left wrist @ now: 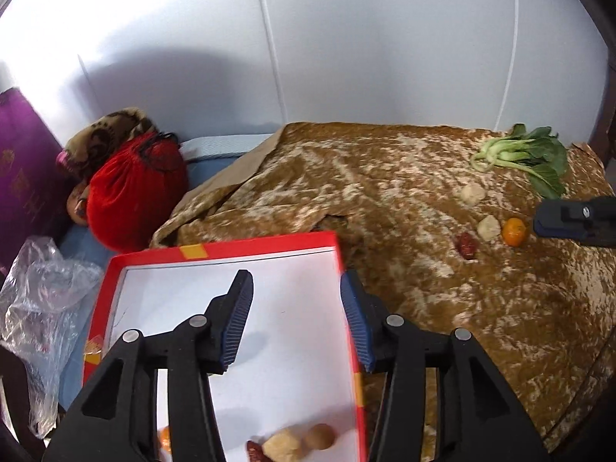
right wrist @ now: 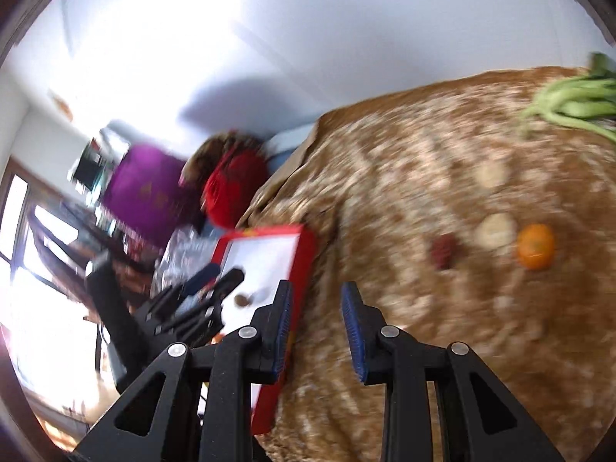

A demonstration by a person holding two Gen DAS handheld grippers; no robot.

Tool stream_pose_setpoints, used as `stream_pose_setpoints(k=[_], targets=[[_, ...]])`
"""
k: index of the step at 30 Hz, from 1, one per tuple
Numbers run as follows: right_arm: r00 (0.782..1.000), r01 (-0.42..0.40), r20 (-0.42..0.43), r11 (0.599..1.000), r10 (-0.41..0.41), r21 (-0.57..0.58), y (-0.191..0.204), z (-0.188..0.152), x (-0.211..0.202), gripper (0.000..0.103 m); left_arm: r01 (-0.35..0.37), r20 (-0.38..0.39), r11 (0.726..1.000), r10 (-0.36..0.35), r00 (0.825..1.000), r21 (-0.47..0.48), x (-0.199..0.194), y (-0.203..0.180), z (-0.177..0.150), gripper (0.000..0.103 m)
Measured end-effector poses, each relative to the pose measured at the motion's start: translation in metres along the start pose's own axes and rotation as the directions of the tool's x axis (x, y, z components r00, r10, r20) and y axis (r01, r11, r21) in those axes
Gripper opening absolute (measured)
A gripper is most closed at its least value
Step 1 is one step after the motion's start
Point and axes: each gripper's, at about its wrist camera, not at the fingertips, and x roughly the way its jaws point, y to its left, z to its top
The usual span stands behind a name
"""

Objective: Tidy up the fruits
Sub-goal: 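Carry both nuts to the white tray and release them, then grasp a red date with the left tool while the right tool grasps a mandarin, carry toward tray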

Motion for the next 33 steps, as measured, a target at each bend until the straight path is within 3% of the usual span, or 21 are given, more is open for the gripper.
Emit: stream_pose_setpoints(k=[6, 14, 25, 33], targets=[[0.995, 0.077, 0.043, 0.983, -0.085, 0.169, -0.066, 0.02, -0.042, 0.03, 0.09, -0.017, 0.989, -0.088, 0.996, 0.116, 0.019, -0.062, 0.013, 0.047], [0.982, 0.188, -0.021, 0.949, -0.189, 0.254, -0.113, 0.025, -0.027, 0.03, 0.137, -0.054, 0.957, -0.127, 0.99, 0.257, 0.049, -0.12, 0.017, 0.047], [0.974, 0.226, -0.058, 0.934, -0.218, 0.278, -0.122, 0.024, -0.017, 0.035, 0.255, -0.113, 0.948, -0.237, 0.965, 0.192, 0.07, -0.128, 0.02, 0.047], [0.962, 0.272, -0.074, 0.922, -0.261, 0.275, -0.125, 0.028, 0.002, 0.04, 0.273, -0.128, 0.938, -0.251, 0.96, 0.214, 0.085, -0.135, 0.019, 0.047]])
